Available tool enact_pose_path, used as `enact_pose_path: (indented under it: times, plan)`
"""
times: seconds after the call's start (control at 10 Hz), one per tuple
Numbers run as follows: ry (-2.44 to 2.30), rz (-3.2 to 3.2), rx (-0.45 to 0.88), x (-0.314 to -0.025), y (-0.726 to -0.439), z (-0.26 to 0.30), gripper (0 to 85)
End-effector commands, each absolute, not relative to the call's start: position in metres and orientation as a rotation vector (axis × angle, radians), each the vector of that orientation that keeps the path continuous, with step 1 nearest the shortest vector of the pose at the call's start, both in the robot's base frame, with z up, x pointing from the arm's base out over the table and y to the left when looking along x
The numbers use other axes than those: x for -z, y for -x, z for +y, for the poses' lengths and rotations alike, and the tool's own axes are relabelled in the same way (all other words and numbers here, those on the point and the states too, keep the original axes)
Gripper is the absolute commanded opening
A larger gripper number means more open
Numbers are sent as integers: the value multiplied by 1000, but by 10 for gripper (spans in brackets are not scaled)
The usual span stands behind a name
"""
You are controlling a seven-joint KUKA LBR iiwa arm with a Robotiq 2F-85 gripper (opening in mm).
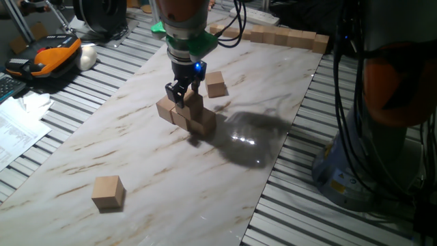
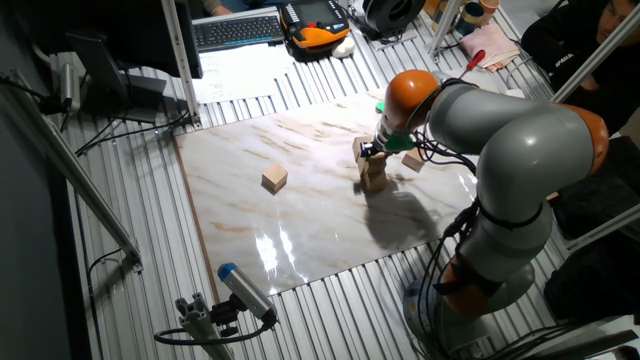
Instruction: Stack the blocks into a pyramid shape
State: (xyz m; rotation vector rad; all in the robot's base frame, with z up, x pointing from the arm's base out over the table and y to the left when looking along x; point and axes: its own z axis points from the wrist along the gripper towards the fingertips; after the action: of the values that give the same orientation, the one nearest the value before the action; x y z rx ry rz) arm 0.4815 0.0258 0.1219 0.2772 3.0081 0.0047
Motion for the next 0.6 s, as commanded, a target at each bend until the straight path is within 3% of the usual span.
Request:
enact_pose_path:
  times: [0.0,0.1,0.2,0.5]
  plan:
    - [-271,3007,-5,-120,-480,25,340]
    - [-282,3005,-2,-118,-479,25,340]
    - [-303,3007,-10,-117,-479,26,510]
    - [-324,3005,-2,-117,-478,26,510]
